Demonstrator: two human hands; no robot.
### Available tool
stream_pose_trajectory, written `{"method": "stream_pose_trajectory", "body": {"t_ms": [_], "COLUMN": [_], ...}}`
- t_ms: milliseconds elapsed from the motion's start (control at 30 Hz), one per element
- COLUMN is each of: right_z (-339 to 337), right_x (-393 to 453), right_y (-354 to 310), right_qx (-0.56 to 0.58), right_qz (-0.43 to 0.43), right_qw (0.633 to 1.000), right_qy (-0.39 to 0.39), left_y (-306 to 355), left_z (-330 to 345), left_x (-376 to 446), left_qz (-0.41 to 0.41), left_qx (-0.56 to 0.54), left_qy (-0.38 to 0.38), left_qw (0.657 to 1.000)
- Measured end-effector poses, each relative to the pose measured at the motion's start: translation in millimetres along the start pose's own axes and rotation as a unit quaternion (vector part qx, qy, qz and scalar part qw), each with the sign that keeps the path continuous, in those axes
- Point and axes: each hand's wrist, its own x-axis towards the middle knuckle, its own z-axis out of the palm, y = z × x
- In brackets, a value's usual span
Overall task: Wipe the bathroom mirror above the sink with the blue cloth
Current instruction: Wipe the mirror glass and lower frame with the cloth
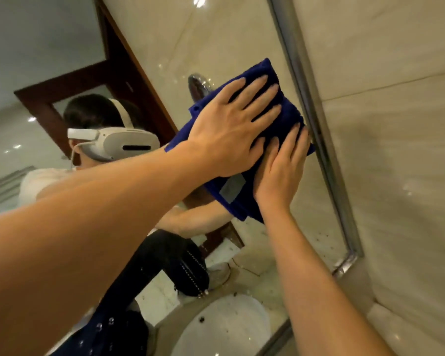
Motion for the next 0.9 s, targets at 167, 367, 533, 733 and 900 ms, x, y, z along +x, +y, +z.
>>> {"method": "stream_pose_trajectory", "body": {"t_ms": [167,367,533,733,900], "right_z": [-7,-4,-6,-15,-23], "right_x": [-2,-10,-58,-149,-173], "right_y": [36,37,31,1,-8], "right_qx": [0.038,0.014,-0.026,-0.05,-0.053], "right_qz": [0.075,0.114,0.101,0.091,0.075], "right_qw": [0.996,0.993,0.995,0.993,0.989], "right_qy": [-0.011,-0.004,0.002,-0.058,-0.114], "left_y": [29,35,38,32,30], "left_z": [9,8,12,7,4], "left_x": [26,27,-18,-103,-123], "left_qz": [0.064,0.076,0.087,0.101,0.118], "left_qx": [-0.01,-0.015,-0.032,-0.064,-0.066], "left_qy": [-0.028,-0.041,-0.027,-0.056,-0.065], "left_qw": [0.998,0.996,0.995,0.991,0.989]}}
